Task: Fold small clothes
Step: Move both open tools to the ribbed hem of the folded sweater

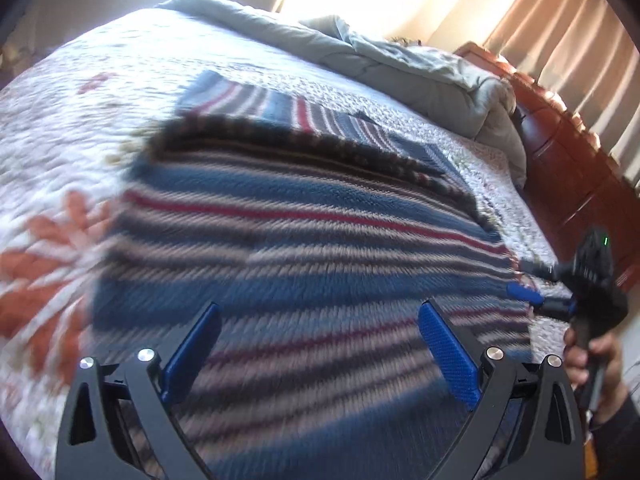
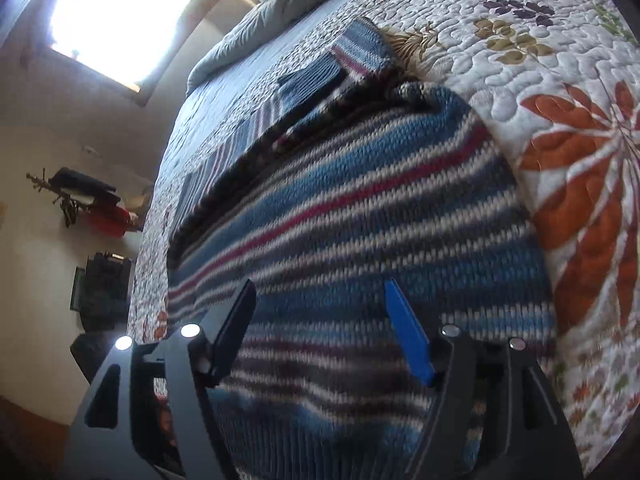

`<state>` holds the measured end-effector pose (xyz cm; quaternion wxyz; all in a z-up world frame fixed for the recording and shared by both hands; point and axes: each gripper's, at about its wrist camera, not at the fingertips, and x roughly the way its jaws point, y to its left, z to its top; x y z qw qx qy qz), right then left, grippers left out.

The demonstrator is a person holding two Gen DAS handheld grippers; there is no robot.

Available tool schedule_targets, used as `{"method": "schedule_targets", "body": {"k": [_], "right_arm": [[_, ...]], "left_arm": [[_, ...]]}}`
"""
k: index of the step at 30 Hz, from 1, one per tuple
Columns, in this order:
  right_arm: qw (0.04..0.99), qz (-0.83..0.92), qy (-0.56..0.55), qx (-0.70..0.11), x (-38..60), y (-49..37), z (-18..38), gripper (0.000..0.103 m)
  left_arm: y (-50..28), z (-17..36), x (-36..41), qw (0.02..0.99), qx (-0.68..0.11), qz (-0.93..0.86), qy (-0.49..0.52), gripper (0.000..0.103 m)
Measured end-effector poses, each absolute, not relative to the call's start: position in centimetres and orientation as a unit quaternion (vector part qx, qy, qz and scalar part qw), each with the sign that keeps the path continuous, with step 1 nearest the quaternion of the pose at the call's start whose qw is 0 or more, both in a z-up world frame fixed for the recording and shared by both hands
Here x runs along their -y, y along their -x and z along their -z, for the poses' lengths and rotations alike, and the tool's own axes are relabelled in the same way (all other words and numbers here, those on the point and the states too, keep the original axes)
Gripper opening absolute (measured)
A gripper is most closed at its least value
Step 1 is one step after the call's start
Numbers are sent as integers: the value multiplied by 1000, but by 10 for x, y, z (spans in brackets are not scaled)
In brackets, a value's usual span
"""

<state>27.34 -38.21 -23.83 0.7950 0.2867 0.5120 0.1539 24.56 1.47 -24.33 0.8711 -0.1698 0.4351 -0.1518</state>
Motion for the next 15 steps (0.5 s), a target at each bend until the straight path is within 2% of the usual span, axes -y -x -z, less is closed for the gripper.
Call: {"method": "schedule_targets", "body": {"k": [2, 6, 8, 15], "right_arm": [[792, -161, -293, -510, 384, -243, 233, 78], [789, -172, -301, -508, 392, -198, 225, 81], [786, -172, -316, -503, 400, -175, 222, 87], [763, -158, -363, -511, 427, -131, 226, 89]], "left_arm": [[-220, 231, -34, 870, -433, 146, 187, 99], [-175, 218, -73, 862, -441, 127, 217, 99], [-158, 217, -89, 850, -449, 126, 246, 99], [-135, 248, -115, 763, -506, 168, 366, 99]]}}
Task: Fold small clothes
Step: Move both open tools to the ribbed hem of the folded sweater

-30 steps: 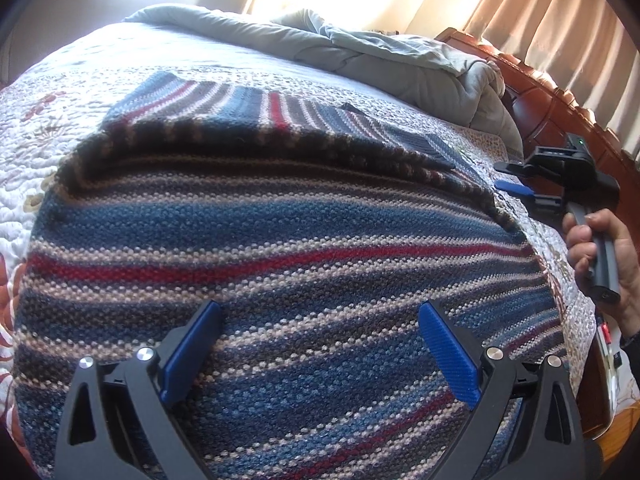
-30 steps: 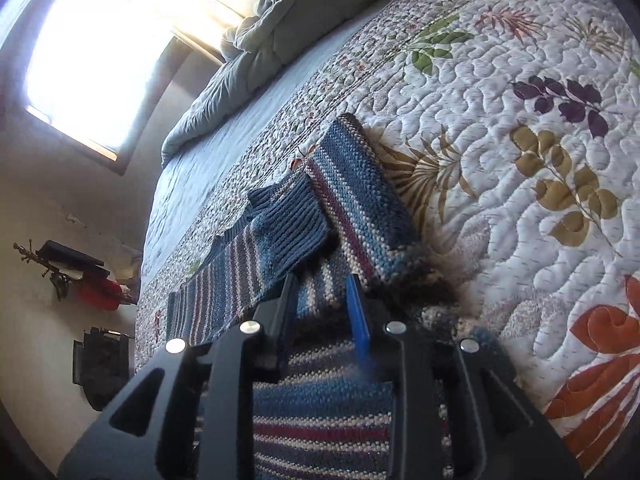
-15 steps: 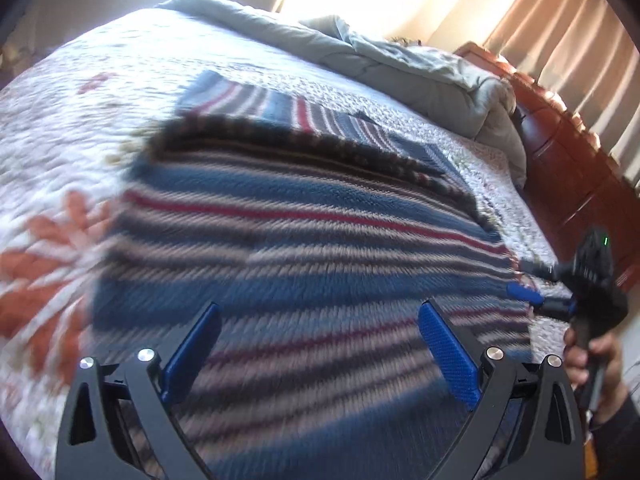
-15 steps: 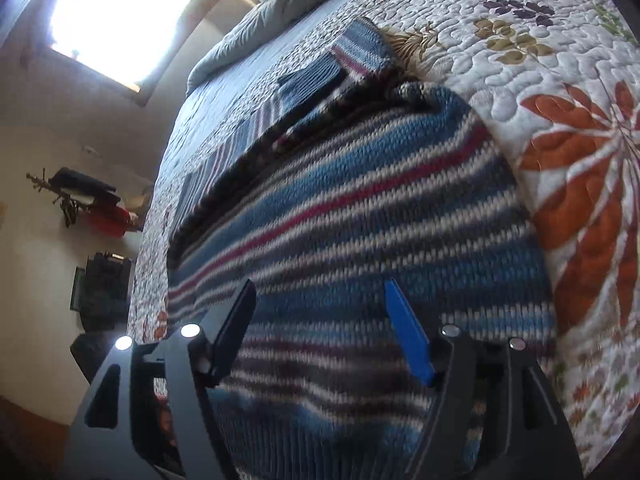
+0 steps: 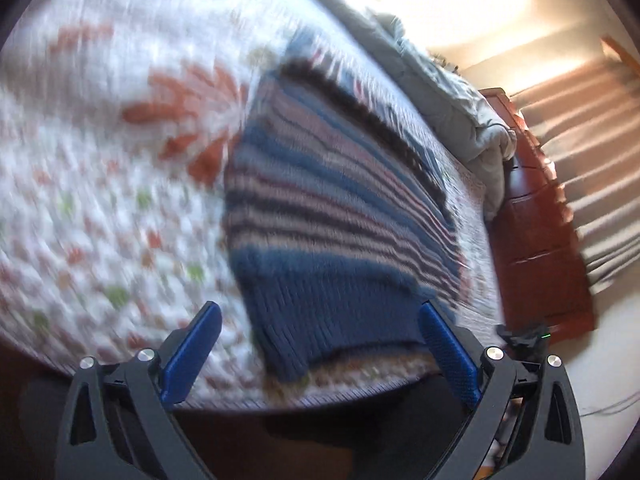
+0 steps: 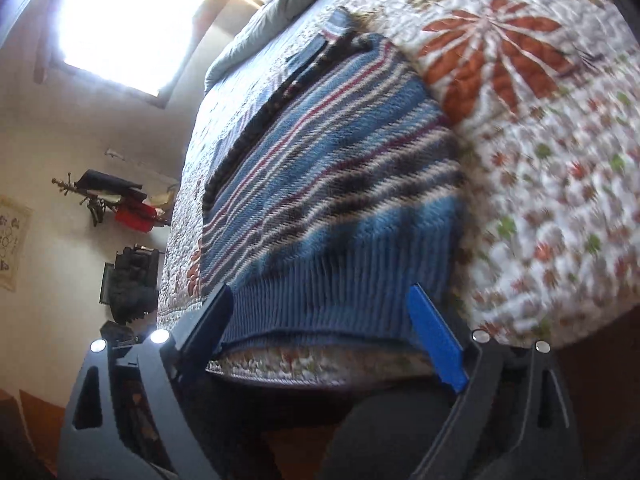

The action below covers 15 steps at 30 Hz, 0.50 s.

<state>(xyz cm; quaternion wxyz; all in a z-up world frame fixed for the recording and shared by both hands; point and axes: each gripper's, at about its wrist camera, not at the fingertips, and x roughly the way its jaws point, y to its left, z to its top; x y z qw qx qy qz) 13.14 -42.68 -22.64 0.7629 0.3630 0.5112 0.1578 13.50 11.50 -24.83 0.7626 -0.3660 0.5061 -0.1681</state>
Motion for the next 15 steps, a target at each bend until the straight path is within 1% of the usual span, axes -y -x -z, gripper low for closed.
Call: {"method": "schedule_targets", "body": {"k": [6, 10, 13, 15], "right_arm": [[739, -145, -396, -526, 444, -121, 241, 89], [729, -133, -410, -531, 455, -116, 249, 88], [721, -132, -420, -535, 461, -114, 257, 74], [719, -132, -418, -539, 459, -114, 260, 72]], "left_arm": [[-138, 288, -108, 676, -539, 197, 462, 99], [-136, 306, -106, 653, -544, 178, 496, 99], [-133, 312, -101, 646, -548, 174, 502, 99], [-134, 312, -97, 646, -551, 176, 498, 99]]}}
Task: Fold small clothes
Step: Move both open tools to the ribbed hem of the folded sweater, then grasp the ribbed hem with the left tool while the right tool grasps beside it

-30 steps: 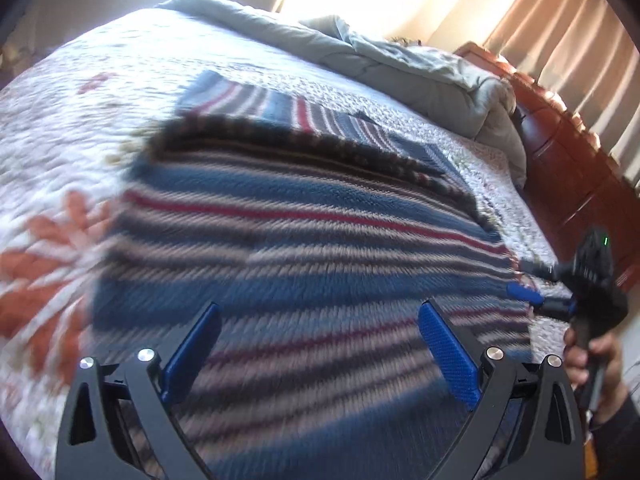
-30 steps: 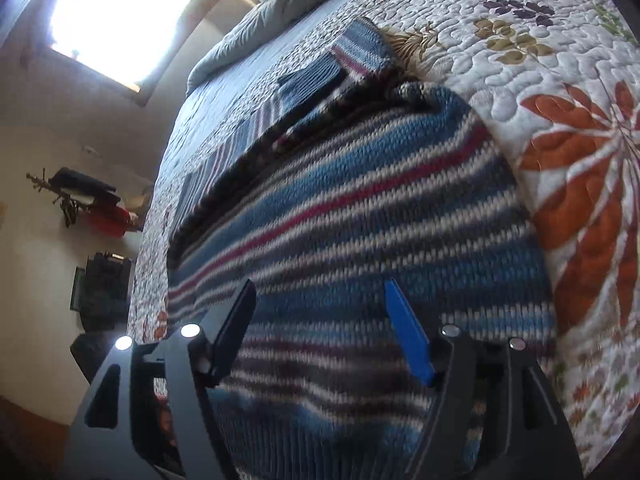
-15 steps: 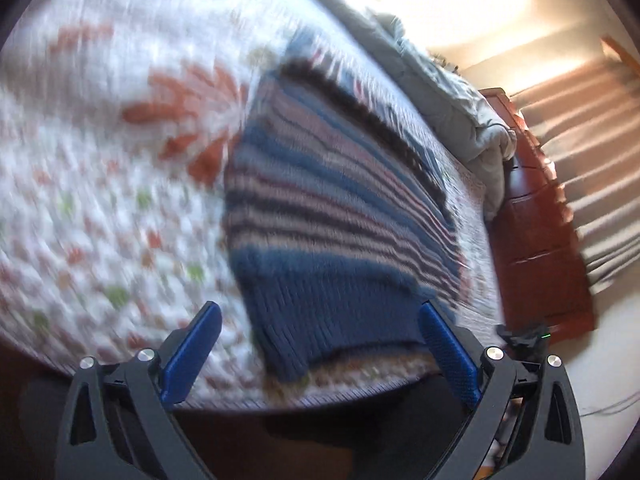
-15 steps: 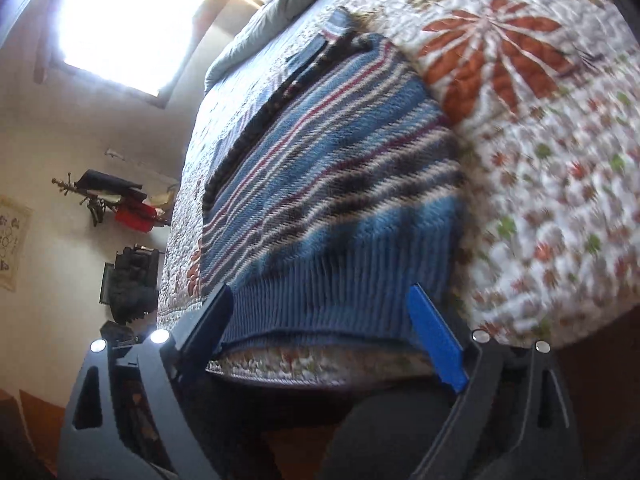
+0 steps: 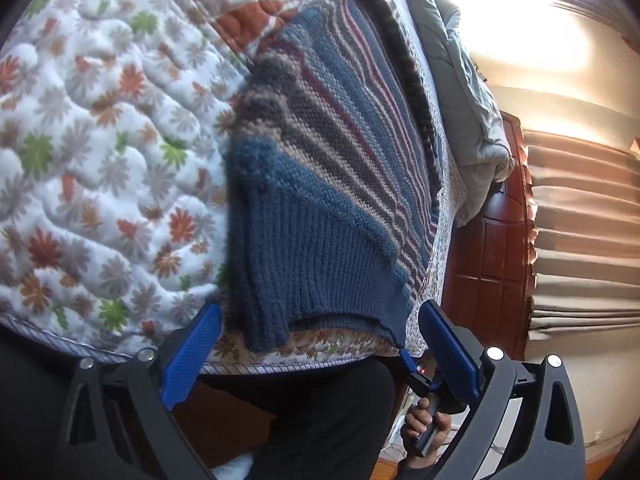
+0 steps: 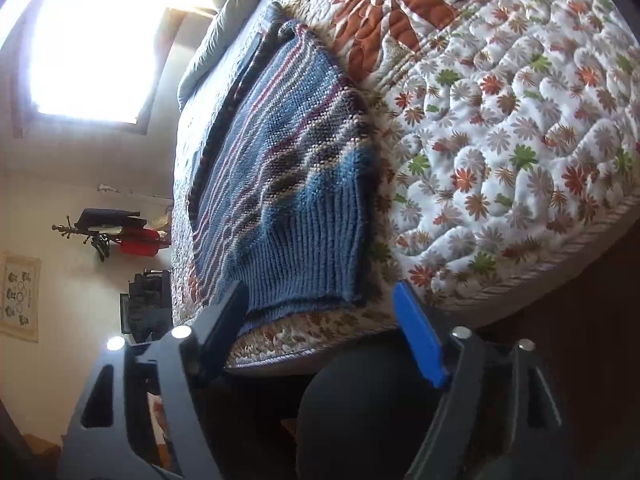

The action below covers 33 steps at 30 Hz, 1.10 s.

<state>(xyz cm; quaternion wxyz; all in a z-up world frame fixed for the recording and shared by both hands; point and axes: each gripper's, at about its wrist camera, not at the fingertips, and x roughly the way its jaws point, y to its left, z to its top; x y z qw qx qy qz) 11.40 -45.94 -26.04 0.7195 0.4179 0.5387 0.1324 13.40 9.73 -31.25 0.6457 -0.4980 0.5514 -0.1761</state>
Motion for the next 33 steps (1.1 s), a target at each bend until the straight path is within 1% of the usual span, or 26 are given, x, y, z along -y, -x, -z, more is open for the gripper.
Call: {"method": "schedule_targets", "body": {"k": [6, 15, 16, 18, 19, 20, 21, 22, 23, 24, 25, 26, 27, 28, 29, 30, 31, 33], "right_arm": [[713, -137, -416, -548, 454, -119, 274, 71], [701, -140, -427, -554, 454, -126, 284, 72], [699, -140, -431, -554, 455, -126, 285, 72], [694, -141, -438, -554, 457, -126, 286, 72], [692, -141, -442, -553, 459, -126, 286, 72], [691, -143, -445, -552, 461, -126, 285, 72], [690, -144, -445, -552, 462, -127, 285, 71], [691, -144, -445, -552, 462, -127, 285, 68], [690, -146, -445, -552, 462, -127, 285, 60], [687, -151, -446, -553, 464, -130, 285, 56], [683, -157, -447, -556, 462, -131, 287, 48], [682, -159, -445, -558, 460, -132, 287, 46], [684, -161, -440, -559, 457, -132, 287, 45], [685, -163, -436, -561, 456, -133, 287, 37], [687, -163, -434, -560, 454, -132, 286, 21], [689, -162, -432, -558, 453, -133, 285, 12], [693, -162, -429, -556, 454, -133, 283, 8], [700, -165, -424, -550, 454, -134, 277, 7]], "left_arm": [[-148, 317, -85, 632, -559, 174, 508, 99], [-152, 318, -86, 626, -564, 165, 512, 96], [-152, 318, -87, 626, -567, 160, 511, 93], [-152, 318, -92, 628, -573, 152, 503, 79], [-154, 317, -91, 629, -579, 148, 497, 53], [-154, 320, -95, 627, -583, 148, 495, 45], [-155, 322, -95, 624, -585, 147, 497, 45], [-156, 324, -97, 623, -586, 145, 497, 41], [-156, 325, -97, 623, -587, 144, 497, 38], [-156, 326, -97, 622, -587, 144, 497, 36], [-156, 325, -96, 623, -587, 146, 496, 31], [-155, 326, -98, 625, -586, 146, 494, 23], [-155, 325, -98, 627, -587, 146, 491, 20], [-155, 326, -99, 629, -585, 146, 490, 13], [-154, 326, -101, 633, -582, 146, 489, 10], [-153, 326, -102, 635, -578, 147, 491, 10], [-152, 327, -107, 637, -574, 148, 493, 9], [-150, 329, -111, 639, -567, 151, 497, 9]]}}
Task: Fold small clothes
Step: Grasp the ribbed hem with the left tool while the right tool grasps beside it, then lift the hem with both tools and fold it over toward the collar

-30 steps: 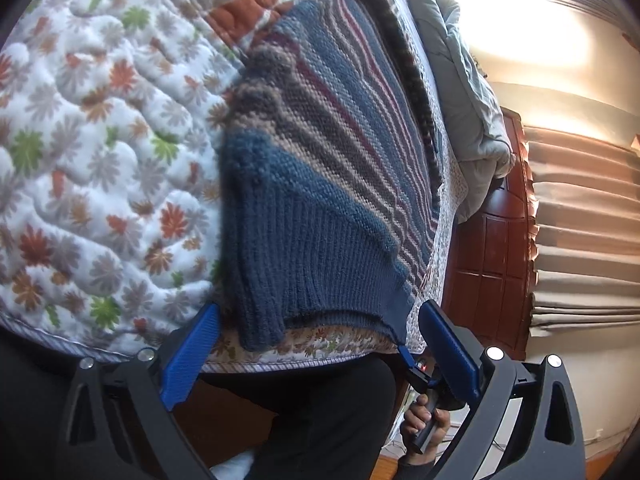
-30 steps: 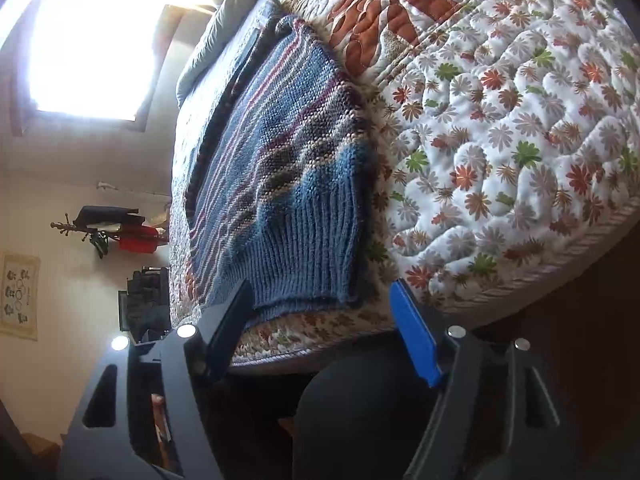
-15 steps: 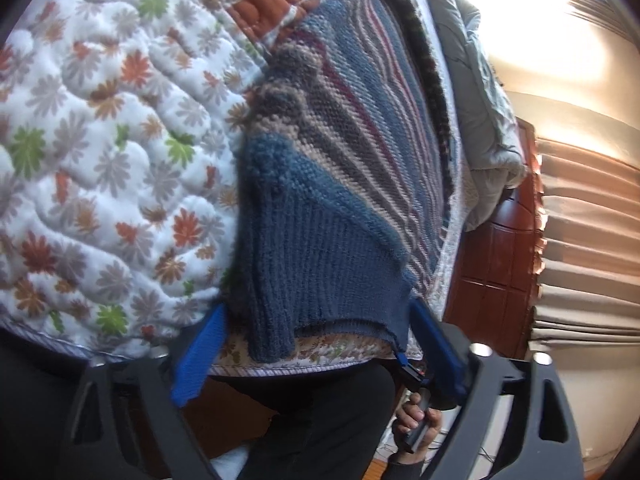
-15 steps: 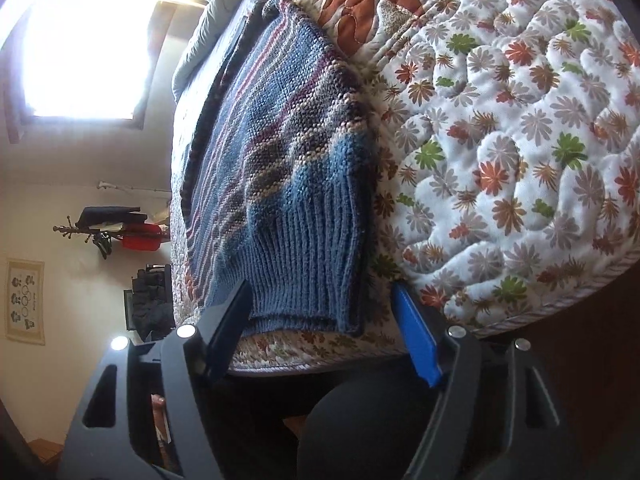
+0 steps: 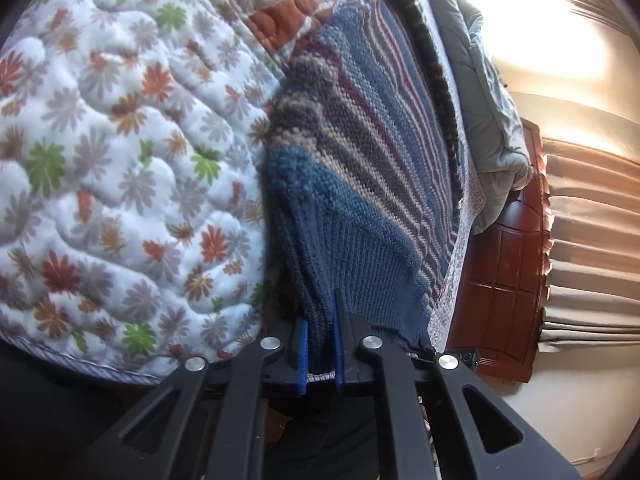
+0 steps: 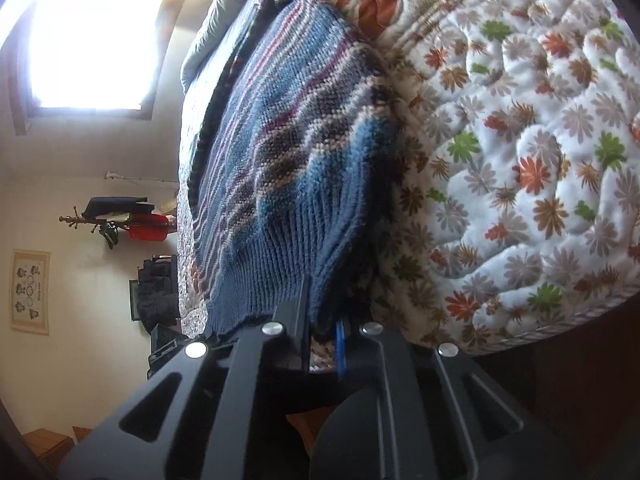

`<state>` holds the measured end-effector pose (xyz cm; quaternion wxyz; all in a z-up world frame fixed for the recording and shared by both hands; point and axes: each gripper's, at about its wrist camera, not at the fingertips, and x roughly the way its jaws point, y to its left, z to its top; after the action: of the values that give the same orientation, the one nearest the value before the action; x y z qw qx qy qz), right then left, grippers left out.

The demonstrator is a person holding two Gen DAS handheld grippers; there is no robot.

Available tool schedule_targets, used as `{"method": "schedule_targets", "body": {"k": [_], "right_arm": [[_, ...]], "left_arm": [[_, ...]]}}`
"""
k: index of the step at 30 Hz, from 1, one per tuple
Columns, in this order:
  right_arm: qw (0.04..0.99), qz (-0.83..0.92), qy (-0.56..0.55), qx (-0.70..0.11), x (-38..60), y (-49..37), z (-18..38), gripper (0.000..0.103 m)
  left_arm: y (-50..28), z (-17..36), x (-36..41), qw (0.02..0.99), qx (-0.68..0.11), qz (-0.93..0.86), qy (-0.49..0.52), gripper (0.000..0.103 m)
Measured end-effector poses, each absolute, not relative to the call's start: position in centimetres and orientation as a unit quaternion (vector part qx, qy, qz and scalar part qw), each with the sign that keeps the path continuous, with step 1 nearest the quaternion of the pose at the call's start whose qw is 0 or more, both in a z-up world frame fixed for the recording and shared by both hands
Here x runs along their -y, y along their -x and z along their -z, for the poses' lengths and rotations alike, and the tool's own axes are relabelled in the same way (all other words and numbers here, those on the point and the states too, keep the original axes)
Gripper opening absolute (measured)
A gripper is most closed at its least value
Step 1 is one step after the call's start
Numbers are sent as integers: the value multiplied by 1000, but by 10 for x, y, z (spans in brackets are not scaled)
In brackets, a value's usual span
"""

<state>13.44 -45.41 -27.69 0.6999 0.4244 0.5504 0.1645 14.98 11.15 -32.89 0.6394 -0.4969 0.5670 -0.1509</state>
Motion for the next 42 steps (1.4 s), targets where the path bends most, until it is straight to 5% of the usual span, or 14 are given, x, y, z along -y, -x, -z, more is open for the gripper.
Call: {"method": "schedule_targets", "body": {"k": [6, 22, 42], "right_arm": [[716, -180, -421, -527, 453, -138, 242, 6], [782, -232, -365, -448, 445, -199, 103, 6], [825, -229, -287, -431, 427, -342, 44, 6]], "left_arm": [[-141, 312, -126, 656, -530, 173, 508, 8], [-171, 157, -140, 730, -397, 266, 489, 8], [-322, 87, -142, 769, -392, 259, 433, 8]]}}
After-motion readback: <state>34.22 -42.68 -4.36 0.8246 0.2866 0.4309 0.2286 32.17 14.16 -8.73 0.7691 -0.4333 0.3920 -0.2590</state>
